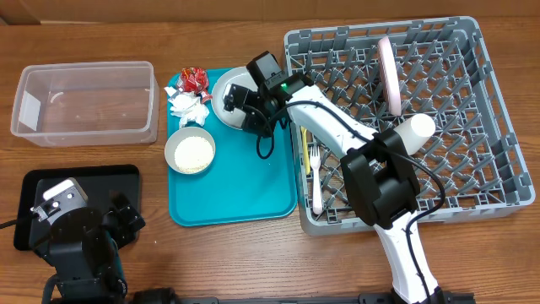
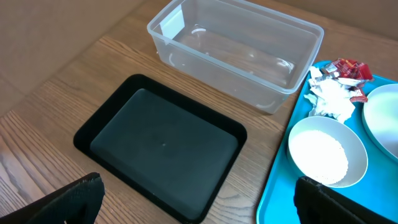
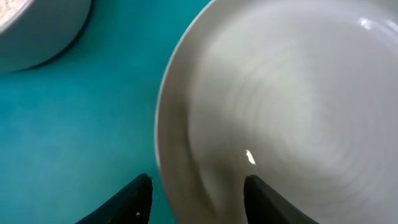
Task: Sort waste into correct bins and load items into the dishwasher rack
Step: 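Move the right gripper to the grey plate and grip its rim, then lift the grey plate off the tray and carry it to the rack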
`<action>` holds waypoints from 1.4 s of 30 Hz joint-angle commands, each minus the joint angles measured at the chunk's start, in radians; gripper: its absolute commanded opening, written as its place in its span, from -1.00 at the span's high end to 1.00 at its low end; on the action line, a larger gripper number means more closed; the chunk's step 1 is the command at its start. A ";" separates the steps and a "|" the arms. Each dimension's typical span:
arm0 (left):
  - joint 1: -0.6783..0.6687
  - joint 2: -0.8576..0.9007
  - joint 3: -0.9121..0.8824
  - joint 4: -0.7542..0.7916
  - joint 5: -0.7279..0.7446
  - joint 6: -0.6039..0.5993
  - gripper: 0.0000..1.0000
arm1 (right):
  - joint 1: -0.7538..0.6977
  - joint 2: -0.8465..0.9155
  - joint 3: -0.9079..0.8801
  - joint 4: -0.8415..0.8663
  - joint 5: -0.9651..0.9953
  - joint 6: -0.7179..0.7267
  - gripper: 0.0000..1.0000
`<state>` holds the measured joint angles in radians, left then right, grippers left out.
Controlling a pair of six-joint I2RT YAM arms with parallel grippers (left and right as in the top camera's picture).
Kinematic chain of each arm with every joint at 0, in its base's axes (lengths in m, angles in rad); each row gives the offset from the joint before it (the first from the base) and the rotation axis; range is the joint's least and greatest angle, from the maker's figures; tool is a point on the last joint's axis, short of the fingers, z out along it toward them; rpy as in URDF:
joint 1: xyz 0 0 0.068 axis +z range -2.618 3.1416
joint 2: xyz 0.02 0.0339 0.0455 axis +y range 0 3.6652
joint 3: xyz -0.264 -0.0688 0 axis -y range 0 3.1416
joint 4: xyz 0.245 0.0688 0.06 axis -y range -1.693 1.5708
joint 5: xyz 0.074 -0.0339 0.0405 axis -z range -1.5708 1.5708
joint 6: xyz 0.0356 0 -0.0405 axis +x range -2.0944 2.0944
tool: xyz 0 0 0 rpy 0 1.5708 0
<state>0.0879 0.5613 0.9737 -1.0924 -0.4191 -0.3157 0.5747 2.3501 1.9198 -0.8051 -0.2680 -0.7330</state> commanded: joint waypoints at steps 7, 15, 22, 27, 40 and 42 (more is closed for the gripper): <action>0.011 0.003 0.018 0.003 0.001 -0.014 -1.00 | 0.001 0.035 0.003 -0.005 -0.074 0.004 0.16; 0.011 0.003 0.018 0.003 0.001 -0.014 -0.99 | 0.001 0.063 0.003 0.011 -0.029 0.004 0.11; 0.011 0.003 0.018 0.003 0.001 -0.014 -1.00 | 0.001 0.087 0.004 0.015 0.025 0.003 0.49; 0.011 0.003 0.018 0.003 0.001 -0.014 -1.00 | 0.002 0.073 0.047 -0.018 0.086 0.003 0.68; 0.011 0.003 0.018 0.003 0.001 -0.014 -1.00 | 0.042 0.014 0.122 -0.016 0.175 -0.008 0.92; 0.011 0.003 0.018 0.003 0.001 -0.014 -1.00 | 0.044 0.014 0.137 -0.035 0.184 -0.008 0.92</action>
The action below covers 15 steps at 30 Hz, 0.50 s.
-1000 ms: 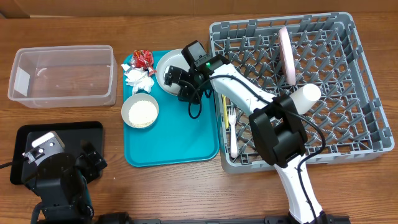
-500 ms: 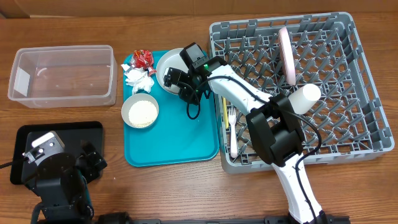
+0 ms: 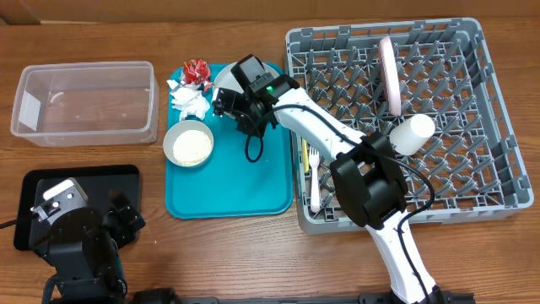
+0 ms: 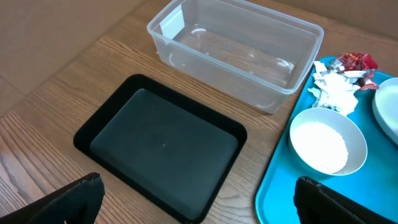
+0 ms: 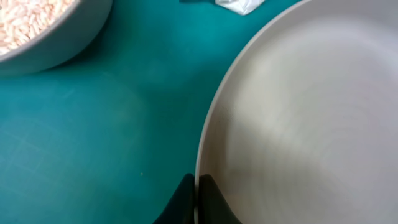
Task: Sort waste into correct bins and load items into the dishwasher rack
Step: 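Lift the grey plate off the tray and carry it to the rack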
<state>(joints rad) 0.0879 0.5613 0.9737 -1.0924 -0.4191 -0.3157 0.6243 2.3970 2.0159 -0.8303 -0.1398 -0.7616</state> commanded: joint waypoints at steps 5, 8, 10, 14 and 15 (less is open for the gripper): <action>0.011 0.003 0.018 0.003 0.001 -0.014 -1.00 | 0.011 -0.044 0.098 -0.066 0.061 0.022 0.92; 0.011 0.003 0.018 0.003 0.001 -0.014 -1.00 | 0.021 -0.052 0.129 -0.082 0.060 0.032 0.92; 0.011 0.003 0.018 0.003 0.001 -0.014 -1.00 | 0.035 -0.066 0.158 -0.096 0.061 0.032 0.92; 0.011 0.003 0.018 0.003 0.001 -0.014 -1.00 | 0.048 -0.092 0.190 -0.111 0.062 0.032 0.92; 0.011 0.003 0.018 0.003 0.001 -0.014 -1.00 | 0.051 -0.105 0.198 -0.116 0.063 0.033 0.92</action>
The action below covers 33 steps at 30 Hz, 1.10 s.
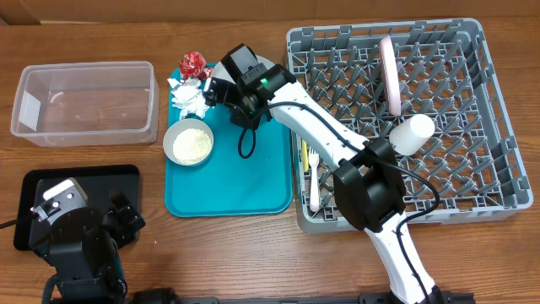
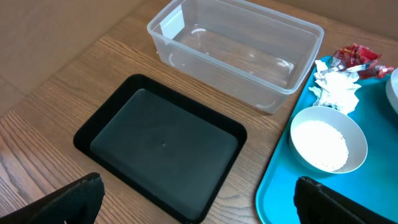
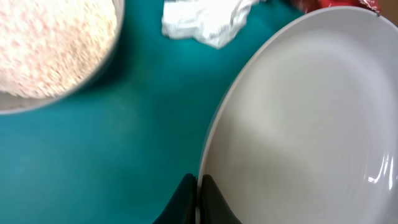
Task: Sort waste into correct bins and load items into the dishwasher rack
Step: 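Lift the grey plate off the tray and carry it to the rack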
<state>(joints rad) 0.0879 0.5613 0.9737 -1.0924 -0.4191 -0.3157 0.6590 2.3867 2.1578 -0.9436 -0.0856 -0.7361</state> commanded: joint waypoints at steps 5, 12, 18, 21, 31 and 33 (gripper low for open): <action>0.011 0.003 0.018 0.003 0.001 -0.014 -1.00 | 0.016 -0.175 0.065 -0.003 0.011 0.037 0.92; 0.011 0.003 0.018 0.003 0.001 -0.014 -1.00 | 0.013 -0.326 0.065 -0.014 0.018 0.190 0.92; 0.011 0.003 0.018 0.003 0.001 -0.014 -1.00 | -0.064 -0.477 0.065 -0.112 -0.063 0.461 0.92; 0.011 0.003 0.018 0.003 0.001 -0.014 -1.00 | -0.203 -0.528 0.065 -0.237 -0.325 0.460 0.92; 0.011 0.003 0.018 0.003 0.001 -0.014 -1.00 | -0.597 -0.524 -0.002 -0.451 -0.860 0.237 0.92; 0.011 0.003 0.018 0.003 0.001 -0.014 -1.00 | -0.626 -0.523 -0.030 -0.449 -0.859 0.225 0.92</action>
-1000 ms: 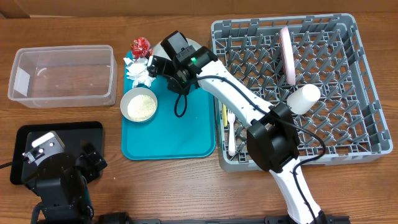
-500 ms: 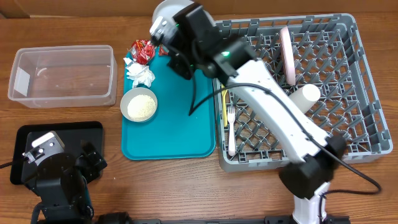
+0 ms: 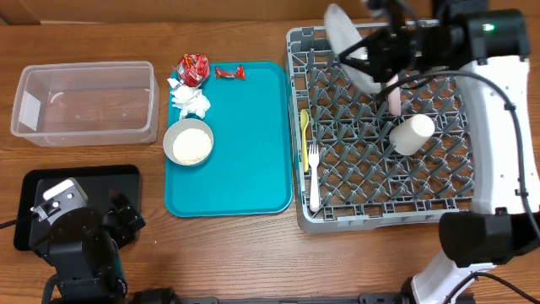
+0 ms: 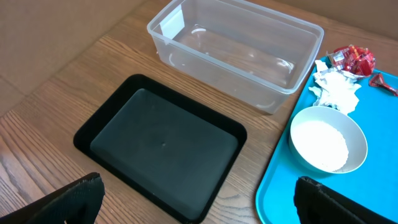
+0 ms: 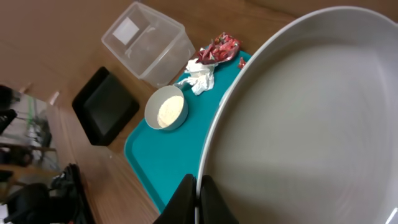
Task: Sort waste into correct bins and load items into the dishwasher rack
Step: 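Lift the grey plate off the tray and carry it to the rack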
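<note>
My right gripper (image 5: 199, 198) is shut on the rim of a white plate (image 5: 311, 124), held on edge high above the grey dishwasher rack (image 3: 498, 181); in the overhead view the plate (image 3: 346, 42) hangs over the rack's back left corner. The teal tray (image 3: 245, 152) carries a bowl of rice (image 3: 190, 143), a crumpled napkin (image 3: 191, 103), a red wrapper (image 3: 193, 67) and a small red scrap (image 3: 229, 73). My left gripper (image 4: 199, 211) stands open over the table's front left, above the black bin (image 4: 161, 143).
A clear plastic bin (image 3: 84, 101) sits at the back left, beside the tray. The rack holds a pink plate (image 3: 393, 95) on edge, a white cup (image 3: 411, 133), a yellow utensil (image 3: 305, 139) and a white fork (image 3: 315, 179).
My right gripper has gone from the tray's back edge to high over the rack, with the white plate in it. A small red scrap now shows where the plate lay. The left arm is unchanged.
My right gripper was open around the white plate's rim on the tray. Then it was shut on the rim, and the tray and plate sat further back left. Now the plate hangs on edge above the rack. The left arm stayed still throughout.
</note>
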`<action>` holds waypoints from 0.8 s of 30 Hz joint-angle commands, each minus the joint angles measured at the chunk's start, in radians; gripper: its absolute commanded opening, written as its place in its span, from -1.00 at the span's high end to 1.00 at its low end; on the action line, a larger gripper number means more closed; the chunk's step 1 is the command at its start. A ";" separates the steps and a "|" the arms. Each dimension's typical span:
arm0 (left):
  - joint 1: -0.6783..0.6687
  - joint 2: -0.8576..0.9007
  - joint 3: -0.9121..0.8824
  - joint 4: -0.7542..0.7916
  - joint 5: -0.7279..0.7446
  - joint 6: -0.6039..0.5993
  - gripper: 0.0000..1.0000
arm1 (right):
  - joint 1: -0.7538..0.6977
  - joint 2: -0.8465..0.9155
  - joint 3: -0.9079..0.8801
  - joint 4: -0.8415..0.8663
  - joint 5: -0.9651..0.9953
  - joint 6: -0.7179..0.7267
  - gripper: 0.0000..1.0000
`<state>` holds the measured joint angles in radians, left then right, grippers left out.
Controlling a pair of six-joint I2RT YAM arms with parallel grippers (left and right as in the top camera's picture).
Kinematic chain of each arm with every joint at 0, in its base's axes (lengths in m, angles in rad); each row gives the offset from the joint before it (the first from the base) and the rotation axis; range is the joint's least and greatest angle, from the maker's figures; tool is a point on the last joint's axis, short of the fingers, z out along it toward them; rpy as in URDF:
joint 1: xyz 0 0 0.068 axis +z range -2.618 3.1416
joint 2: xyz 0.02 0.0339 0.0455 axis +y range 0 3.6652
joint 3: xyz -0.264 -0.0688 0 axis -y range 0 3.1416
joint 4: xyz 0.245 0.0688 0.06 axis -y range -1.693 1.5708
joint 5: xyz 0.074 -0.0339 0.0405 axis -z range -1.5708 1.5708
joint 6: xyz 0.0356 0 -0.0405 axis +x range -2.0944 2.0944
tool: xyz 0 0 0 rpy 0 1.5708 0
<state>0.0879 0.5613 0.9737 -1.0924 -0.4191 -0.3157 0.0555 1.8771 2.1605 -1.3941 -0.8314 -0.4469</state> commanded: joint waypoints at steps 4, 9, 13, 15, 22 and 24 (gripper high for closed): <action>0.011 0.003 0.018 0.003 0.001 -0.014 -1.00 | -0.058 -0.014 -0.130 0.081 -0.113 -0.063 0.92; 0.011 0.003 0.018 0.003 0.001 -0.014 -1.00 | -0.086 -0.012 -0.300 0.254 -0.113 -0.058 0.92; 0.011 0.003 0.018 0.003 0.001 -0.014 -1.00 | -0.113 -0.011 -0.410 0.369 -0.113 -0.053 0.92; 0.011 0.003 0.018 0.003 0.001 -0.014 -1.00 | -0.119 -0.011 -0.447 0.409 -0.113 -0.043 0.92; 0.011 0.003 0.018 0.003 0.001 -0.014 -1.00 | -0.119 -0.008 -0.498 0.482 -0.118 -0.025 0.59; 0.011 0.003 0.018 0.003 0.001 -0.014 -1.00 | -0.119 -0.009 -0.482 0.492 -0.176 -0.025 0.24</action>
<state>0.0879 0.5613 0.9737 -1.0924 -0.4191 -0.3157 -0.0589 1.8771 1.6634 -0.9138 -0.9318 -0.4702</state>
